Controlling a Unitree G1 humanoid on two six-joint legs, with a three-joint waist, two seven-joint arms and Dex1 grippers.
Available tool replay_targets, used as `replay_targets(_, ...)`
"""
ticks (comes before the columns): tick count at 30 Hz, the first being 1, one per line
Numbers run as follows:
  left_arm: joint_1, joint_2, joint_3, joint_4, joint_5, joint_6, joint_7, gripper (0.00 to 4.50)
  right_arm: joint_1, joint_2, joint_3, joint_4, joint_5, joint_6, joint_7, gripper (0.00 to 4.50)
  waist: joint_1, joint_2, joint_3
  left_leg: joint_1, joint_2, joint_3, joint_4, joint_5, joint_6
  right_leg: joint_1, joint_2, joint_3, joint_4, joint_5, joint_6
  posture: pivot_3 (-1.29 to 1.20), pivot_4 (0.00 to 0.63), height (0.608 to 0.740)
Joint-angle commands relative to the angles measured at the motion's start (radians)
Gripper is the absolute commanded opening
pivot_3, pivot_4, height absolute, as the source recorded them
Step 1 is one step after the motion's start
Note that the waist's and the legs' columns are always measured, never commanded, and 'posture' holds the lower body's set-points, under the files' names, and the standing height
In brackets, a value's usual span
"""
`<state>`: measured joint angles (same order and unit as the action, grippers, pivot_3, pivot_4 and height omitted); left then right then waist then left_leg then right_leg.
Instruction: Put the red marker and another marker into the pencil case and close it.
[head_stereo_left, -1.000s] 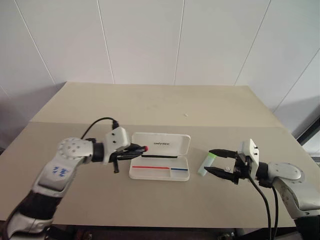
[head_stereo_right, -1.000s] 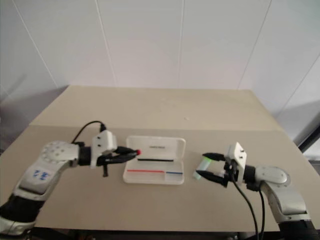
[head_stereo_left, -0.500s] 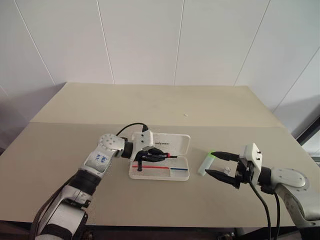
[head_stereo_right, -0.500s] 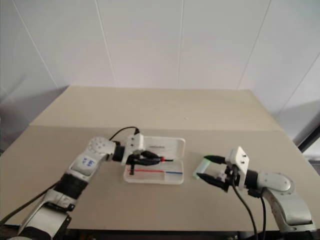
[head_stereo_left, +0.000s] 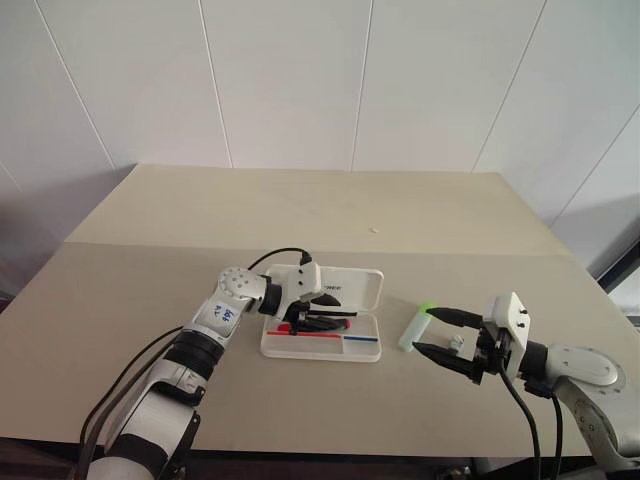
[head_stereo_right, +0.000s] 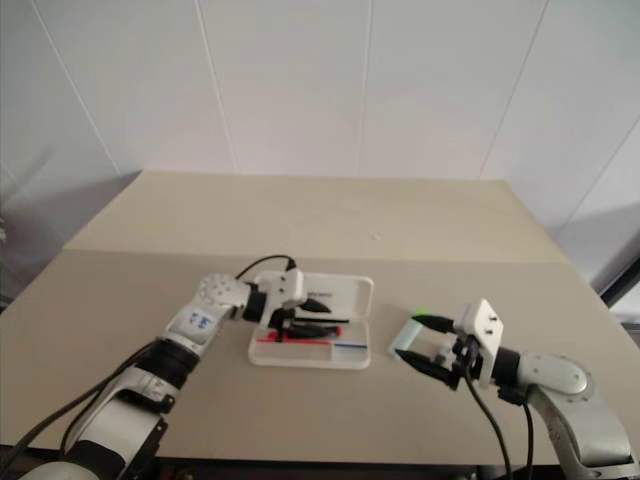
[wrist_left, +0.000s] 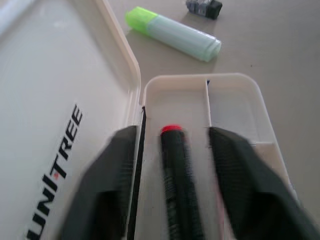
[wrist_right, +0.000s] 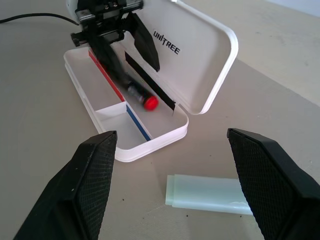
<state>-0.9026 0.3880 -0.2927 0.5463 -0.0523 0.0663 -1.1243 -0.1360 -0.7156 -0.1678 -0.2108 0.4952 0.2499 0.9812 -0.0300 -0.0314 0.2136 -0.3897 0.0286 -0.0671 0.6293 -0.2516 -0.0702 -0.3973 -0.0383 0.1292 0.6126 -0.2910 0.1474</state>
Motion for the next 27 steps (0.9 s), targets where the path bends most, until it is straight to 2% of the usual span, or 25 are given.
replay_targets(1, -0.017, -0.006, 0.01, -0.023, 0.005, -0.01, -0.003, 3.55, 0.009, -0.003, -0.033, -0.053, 0.018, 0.013, -0.024, 4.5, 0.0, 0.0, 0.0, 0.0, 0.0, 0.0, 0.0, 0.0, 0.0, 0.0, 0.0, 0.0, 0.0, 0.0, 0.0, 0.0, 0.15, 0.74)
replay_targets(4, 0.002, 0.004, 0.01, -0.068, 0.0, 0.009, -0.016, 4.48, 0.014, 0.007, -0.024, -0.082, 0.012, 0.028, -0.054, 4.5, 0.0, 0.0, 0.0, 0.0, 0.0, 0.0, 0.0, 0.0, 0.0, 0.0, 0.0, 0.0, 0.0, 0.0, 0.0, 0.0, 0.15, 0.74)
replay_targets(8, 0.043, 0.029, 0.022, -0.176, -0.022, 0.048, -0.032, 4.48, 0.011, 0.055, -0.013, -0.141, 0.01, 0.064, -0.152, 4.5, -0.001, 0.0, 0.0, 0.0, 0.0, 0.0, -0.001, 0.0, 0.0, 0.0, 0.0, 0.0, 0.0, 0.0, 0.0, 0.0, 0.15, 0.74)
replay_targets(12, 0.093, 0.03, 0.097, -0.291, -0.086, 0.052, 0.001, 4.48, 0.02, 0.102, 0.019, -0.223, -0.003, 0.167, -0.28, 4.5, 0.001, 0.0, 0.0, 0.0, 0.0, 0.0, 0.0, 0.0, 0.0, 0.0, 0.0, 0.0, 0.001, 0.0, 0.0, 0.0, 0.15, 0.74)
replay_targets(17, 0.173, 0.082, 0.14, -0.449, -0.164, 0.164, -0.029, 4.48, 0.057, 0.149, 0.048, -0.307, -0.021, 0.243, -0.39, 4.5, 0.0, 0.0, 0.0, 0.001, 0.0, 0.0, 0.0, 0.0, 0.0, 0.0, 0.0, 0.0, 0.003, -0.001, -0.001, 0.0, 0.15, 0.74)
replay_targets(21, 0.249, 0.094, 0.227, -0.555, -0.308, 0.218, -0.05, 4.48, 0.064, 0.191, 0.059, -0.319, -0.076, 0.343, -0.534, 4.5, -0.001, 0.0, 0.0, 0.001, 0.0, 0.0, 0.0, 0.0, 0.0, 0.0, 0.0, 0.0, 0.003, -0.001, -0.002, 0.0, 0.15, 0.74)
replay_targets(26, 0.313, 0.155, 0.278, -0.627, -0.393, 0.255, -0.093, 4.48, 0.054, 0.242, 0.073, -0.335, -0.118, 0.431, -0.646, 4.5, -0.001, 0.0, 0.0, 0.002, 0.0, -0.001, 0.0, 0.0, 0.0, -0.001, 0.0, 0.0, 0.005, -0.002, -0.004, 0.0, 0.15, 0.74)
replay_targets(27, 0.327, 0.172, 0.29, -0.637, -0.416, 0.255, -0.119, 4.48, 0.041, 0.259, 0.077, -0.329, -0.131, 0.449, -0.679, 4.5, -0.002, 0.0, 0.0, 0.002, 0.0, -0.001, 0.0, 0.0, 0.0, -0.001, 0.0, 0.0, 0.005, -0.005, -0.009, 0.0, 0.15, 0.74)
